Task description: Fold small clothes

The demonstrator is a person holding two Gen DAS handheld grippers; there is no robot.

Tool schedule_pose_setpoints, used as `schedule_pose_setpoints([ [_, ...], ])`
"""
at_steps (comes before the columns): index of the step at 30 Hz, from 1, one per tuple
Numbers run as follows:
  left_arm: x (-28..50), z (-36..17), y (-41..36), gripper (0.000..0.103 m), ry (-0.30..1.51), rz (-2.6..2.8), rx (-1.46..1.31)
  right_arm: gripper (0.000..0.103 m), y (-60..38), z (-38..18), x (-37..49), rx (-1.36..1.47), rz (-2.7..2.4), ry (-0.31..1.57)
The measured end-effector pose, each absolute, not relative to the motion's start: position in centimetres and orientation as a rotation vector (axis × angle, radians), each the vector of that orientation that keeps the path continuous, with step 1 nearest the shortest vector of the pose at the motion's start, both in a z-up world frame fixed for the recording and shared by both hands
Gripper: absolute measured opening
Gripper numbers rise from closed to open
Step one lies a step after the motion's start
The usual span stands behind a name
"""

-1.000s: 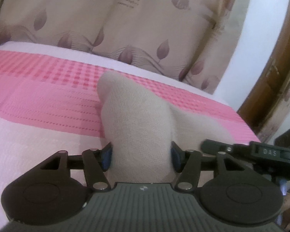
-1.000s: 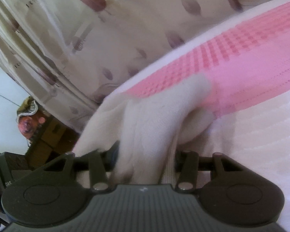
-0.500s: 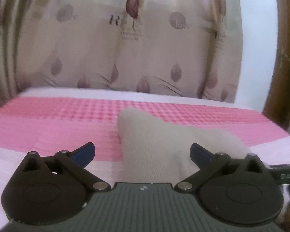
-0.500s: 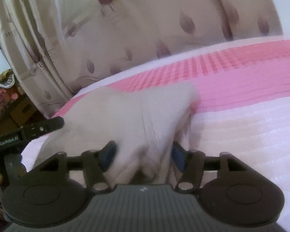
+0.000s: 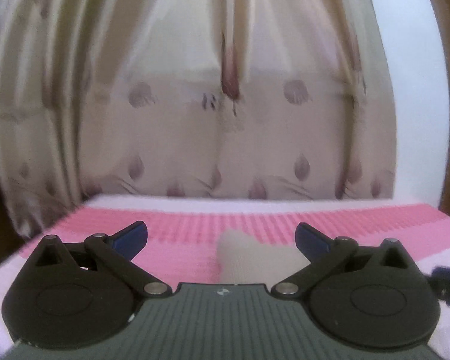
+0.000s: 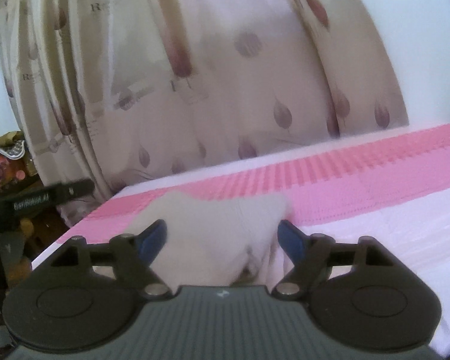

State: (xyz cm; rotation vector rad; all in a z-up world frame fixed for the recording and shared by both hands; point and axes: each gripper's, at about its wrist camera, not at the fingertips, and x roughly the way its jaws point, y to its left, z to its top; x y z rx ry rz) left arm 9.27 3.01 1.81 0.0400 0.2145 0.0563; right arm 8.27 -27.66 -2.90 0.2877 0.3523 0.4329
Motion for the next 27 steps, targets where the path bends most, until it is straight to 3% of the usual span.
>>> schedule_pose_setpoints([
  [9, 5.9, 5.1, 1.6, 0.103, 0.097, 0.04, 0.022, 0.083, -27.5, -1.6, 5.7, 0.258, 0.431, 0.313],
  [14, 5.3, 5.3, 2.0, 0.103, 0.142, -0.042, -0.04, 0.089, -27.3, -1.1, 4.4, 0.239, 0.431, 0.287],
  [27, 5.0, 3.6, 1.6, 0.103, 0.181, 0.006, -0.007, 0.091, -27.1, -1.2, 3.4, 0.222, 0.426, 0.305],
])
